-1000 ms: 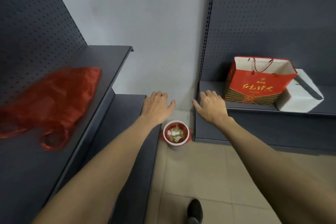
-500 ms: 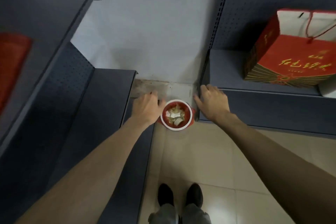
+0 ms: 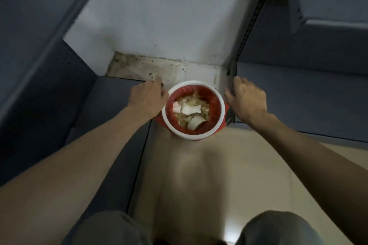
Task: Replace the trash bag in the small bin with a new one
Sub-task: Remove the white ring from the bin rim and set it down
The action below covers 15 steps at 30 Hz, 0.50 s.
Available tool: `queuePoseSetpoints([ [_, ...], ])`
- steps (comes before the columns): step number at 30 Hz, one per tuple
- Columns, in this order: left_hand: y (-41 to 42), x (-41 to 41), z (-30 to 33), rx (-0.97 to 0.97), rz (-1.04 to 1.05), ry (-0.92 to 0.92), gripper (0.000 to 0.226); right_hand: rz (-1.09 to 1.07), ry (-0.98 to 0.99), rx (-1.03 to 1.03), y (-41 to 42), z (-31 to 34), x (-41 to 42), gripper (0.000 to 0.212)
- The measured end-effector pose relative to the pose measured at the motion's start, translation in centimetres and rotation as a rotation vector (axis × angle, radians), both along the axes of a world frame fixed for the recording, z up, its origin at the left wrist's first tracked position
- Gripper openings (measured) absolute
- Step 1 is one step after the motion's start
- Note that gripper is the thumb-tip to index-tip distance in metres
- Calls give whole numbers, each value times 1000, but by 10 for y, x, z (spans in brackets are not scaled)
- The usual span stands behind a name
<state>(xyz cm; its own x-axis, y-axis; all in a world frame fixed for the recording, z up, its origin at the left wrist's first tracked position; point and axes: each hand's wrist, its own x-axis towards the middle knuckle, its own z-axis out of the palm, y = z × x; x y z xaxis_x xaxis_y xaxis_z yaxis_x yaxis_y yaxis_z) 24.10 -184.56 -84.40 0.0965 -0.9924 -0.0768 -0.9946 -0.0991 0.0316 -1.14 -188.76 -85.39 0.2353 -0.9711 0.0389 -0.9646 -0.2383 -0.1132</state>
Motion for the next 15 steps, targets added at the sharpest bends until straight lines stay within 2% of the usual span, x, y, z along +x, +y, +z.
queuePoseSetpoints([
  [4, -16, 14, -107, -12, -3, -73, 33, 4, 31, -36, -14, -99, -4, 32],
  [7, -16, 16, -162, -21, 6, -106, 33, -26, 20, -47, -18, -149, -7, 30],
  [10, -14, 19, -188, -68, 44, -45, 31, -67, -18, -47, -20, -177, -10, 29],
  [15, -14, 15, -195, -142, 62, 58, 28, -59, -106, -52, -20, -195, -6, 26],
])
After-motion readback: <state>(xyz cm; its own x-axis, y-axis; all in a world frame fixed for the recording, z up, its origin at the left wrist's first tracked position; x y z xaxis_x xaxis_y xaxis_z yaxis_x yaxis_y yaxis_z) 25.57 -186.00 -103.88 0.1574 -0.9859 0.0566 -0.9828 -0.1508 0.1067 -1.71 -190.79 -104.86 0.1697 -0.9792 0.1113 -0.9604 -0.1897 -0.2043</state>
